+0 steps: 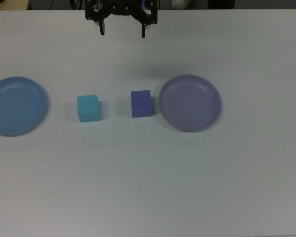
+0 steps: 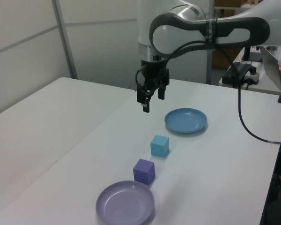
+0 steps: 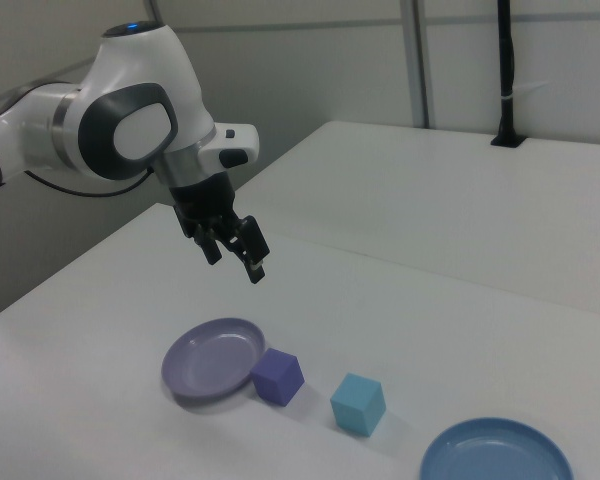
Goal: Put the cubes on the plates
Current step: 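Lower the open gripper down over the light-blue cube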
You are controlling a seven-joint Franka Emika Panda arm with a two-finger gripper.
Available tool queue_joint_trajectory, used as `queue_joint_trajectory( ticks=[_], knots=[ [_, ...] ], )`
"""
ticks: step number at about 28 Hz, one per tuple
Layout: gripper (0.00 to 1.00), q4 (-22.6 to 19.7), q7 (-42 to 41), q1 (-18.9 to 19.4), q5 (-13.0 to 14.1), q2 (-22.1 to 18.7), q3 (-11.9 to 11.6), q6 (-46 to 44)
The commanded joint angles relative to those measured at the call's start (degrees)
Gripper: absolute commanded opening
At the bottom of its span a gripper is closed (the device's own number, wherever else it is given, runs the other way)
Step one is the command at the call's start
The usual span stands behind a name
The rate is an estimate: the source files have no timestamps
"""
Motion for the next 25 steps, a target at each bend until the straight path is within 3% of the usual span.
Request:
queue_joint_trajectory(
  ticks=[1, 7, 15, 25],
  knots=[
    [1.00, 0.2, -0.2, -0.6, -0.3, 1.8, -0.1, -0.5],
    [1.00, 0.3, -10.3, -4.4, -0.1, 4.4, -0.2, 1.0],
    [1.00, -0.7, -11.0, -5.7, -0.7, 7.7, -0.3, 4.4],
    [1.00, -6.2, -9.9, -6.4, -6.2, 11.9, -0.3, 14.0]
  ],
)
